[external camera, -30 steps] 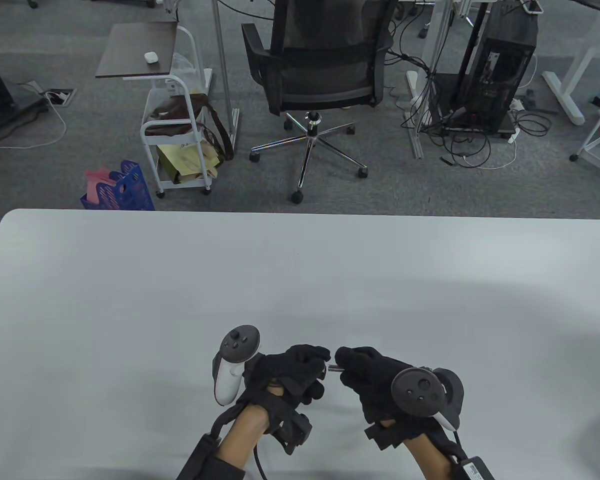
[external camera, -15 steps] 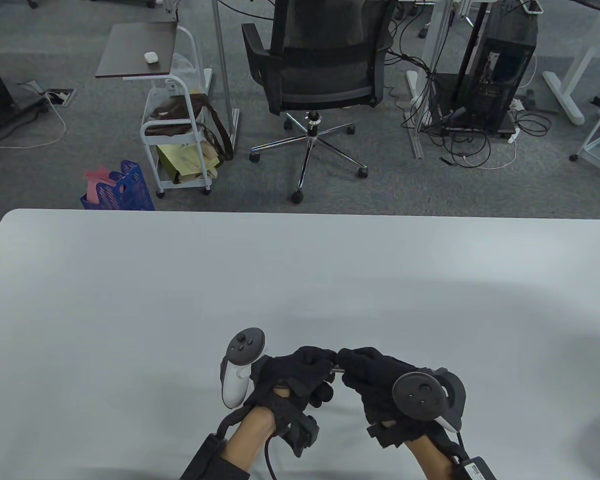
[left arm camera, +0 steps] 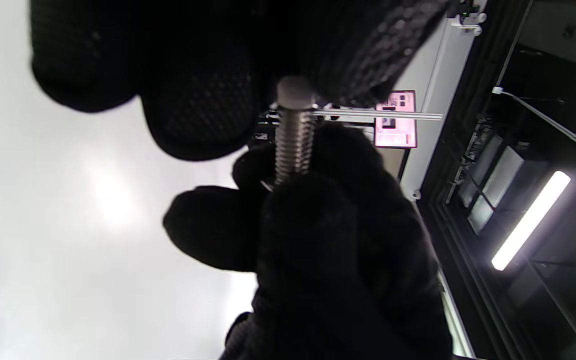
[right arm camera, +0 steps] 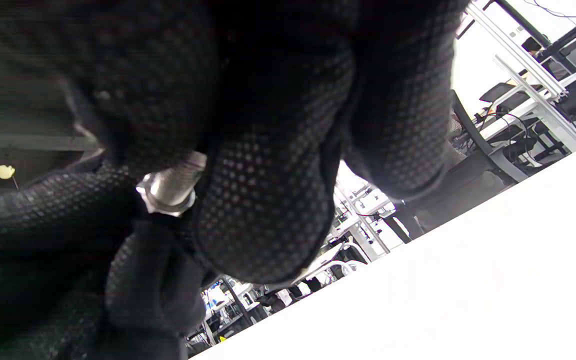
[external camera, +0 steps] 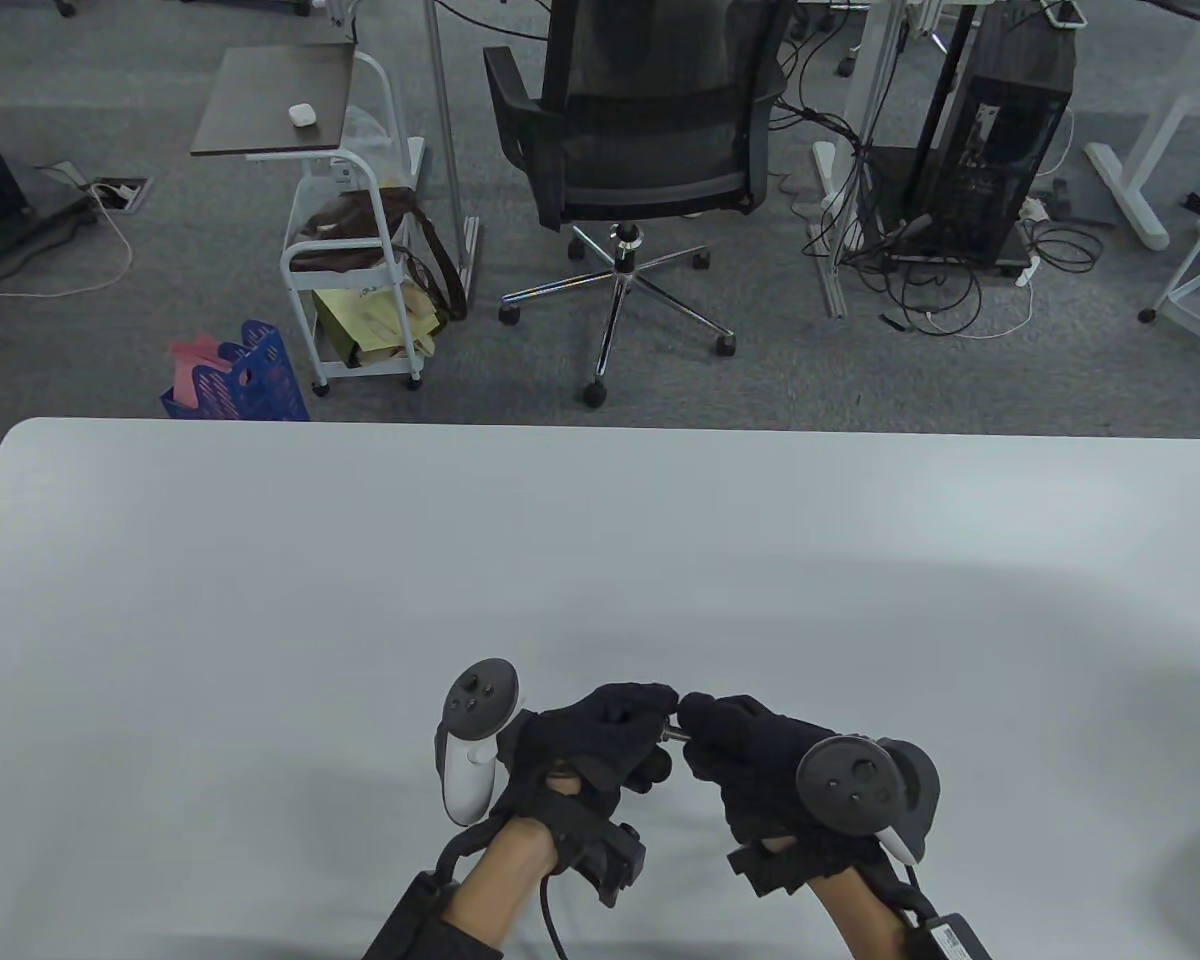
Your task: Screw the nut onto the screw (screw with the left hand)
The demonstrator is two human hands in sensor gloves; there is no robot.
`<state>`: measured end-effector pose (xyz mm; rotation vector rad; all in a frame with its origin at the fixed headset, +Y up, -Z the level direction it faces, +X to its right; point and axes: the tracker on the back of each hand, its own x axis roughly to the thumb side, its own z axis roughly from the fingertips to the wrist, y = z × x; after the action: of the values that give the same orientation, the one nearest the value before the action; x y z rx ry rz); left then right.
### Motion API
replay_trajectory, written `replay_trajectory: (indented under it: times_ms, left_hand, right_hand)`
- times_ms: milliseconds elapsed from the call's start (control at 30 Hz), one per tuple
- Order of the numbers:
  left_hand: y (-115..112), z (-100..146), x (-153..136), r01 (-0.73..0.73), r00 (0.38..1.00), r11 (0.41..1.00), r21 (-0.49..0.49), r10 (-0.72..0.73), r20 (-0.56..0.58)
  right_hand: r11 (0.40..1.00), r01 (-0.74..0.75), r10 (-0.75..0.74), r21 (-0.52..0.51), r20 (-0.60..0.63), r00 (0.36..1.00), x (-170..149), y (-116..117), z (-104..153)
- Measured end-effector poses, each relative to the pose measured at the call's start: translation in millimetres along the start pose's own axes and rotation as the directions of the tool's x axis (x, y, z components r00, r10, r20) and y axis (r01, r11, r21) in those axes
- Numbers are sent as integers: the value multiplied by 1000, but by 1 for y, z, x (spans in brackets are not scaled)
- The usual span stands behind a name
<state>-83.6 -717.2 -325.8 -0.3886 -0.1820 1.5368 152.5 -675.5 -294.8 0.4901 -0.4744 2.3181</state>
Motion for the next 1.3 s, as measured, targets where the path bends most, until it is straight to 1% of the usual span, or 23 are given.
replay_trajectory:
  times_ms: [100,133,200,267,333,367,433,467,500,533,600,667,800,900,967,1033,1067,1167,1267,1300]
  left_hand:
    - [2,3,2,86,995,995,47,-84,-45]
    - [2,3,3,99,995,994,48,-98,-29]
    - [0,3,6,92,996,996,-1,-92,-2]
    - [-1,3,7,83,997,996,-33,-83,7]
    - [-2,2,6,53,998,997,-62,-52,18]
    - [-1,2,6,25,1000,999,-48,-24,18]
    - [0,1,5,38,999,999,19,-38,24]
    - [-1,0,6,40,999,999,20,-41,26]
    - [-1,1,6,44,999,999,-8,-44,20]
    - [-1,0,6,47,999,999,-4,-47,17]
    - [1,2,5,67,997,998,3,-67,-42]
    - [1,3,5,101,994,995,17,-100,-46]
    - [0,2,10,108,994,993,-42,-108,-2]
    - [-1,0,6,63,998,996,-69,-63,6]
    - [-1,-1,4,51,998,998,-35,-52,-22]
    - [-1,-1,1,87,994,996,0,-87,-61]
    - [-2,0,1,94,994,996,-10,-94,-62]
    - [-3,-1,5,96,995,995,-32,-97,-27]
    - [-4,-1,6,66,998,993,-93,-67,-6]
    - [-4,-2,4,51,998,993,-109,-54,-20]
  right_hand:
    - [1000,-3,3,6,-1,1000,0,0,0]
    - [1000,7,-7,8,-5,1000,0,0,0]
    - [1000,4,-4,8,-6,1000,1,1,0]
    - [1000,-24,24,11,4,1000,2,0,0]
    - [1000,-17,17,2,-2,1000,1,0,0]
    - [1000,-12,12,3,-6,1000,0,0,0]
    - [1000,14,-14,4,-12,1000,0,0,0]
    - [1000,4,-4,6,-10,1000,0,0,0]
    - [1000,-5,5,5,-6,1000,0,0,0]
    - [1000,3,-3,1,-9,1000,-1,-1,0]
    - [1000,14,-14,-2,-14,1000,-2,-2,0]
    - [1000,10,-10,4,-13,1000,-1,-2,0]
    - [1000,0,0,12,-11,1000,-1,0,0]
    - [1000,10,-10,7,-12,1000,0,-1,0]
    - [1000,15,-15,7,-10,1000,0,0,0]
    - [1000,11,-11,8,-8,1000,0,0,0]
    - [1000,-5,5,13,-4,1000,0,0,0]
    - [1000,12,-12,17,-11,1000,-1,0,0]
    - [1000,7,-7,8,-9,1000,0,0,0]
    - [1000,11,-10,6,-10,1000,0,0,0]
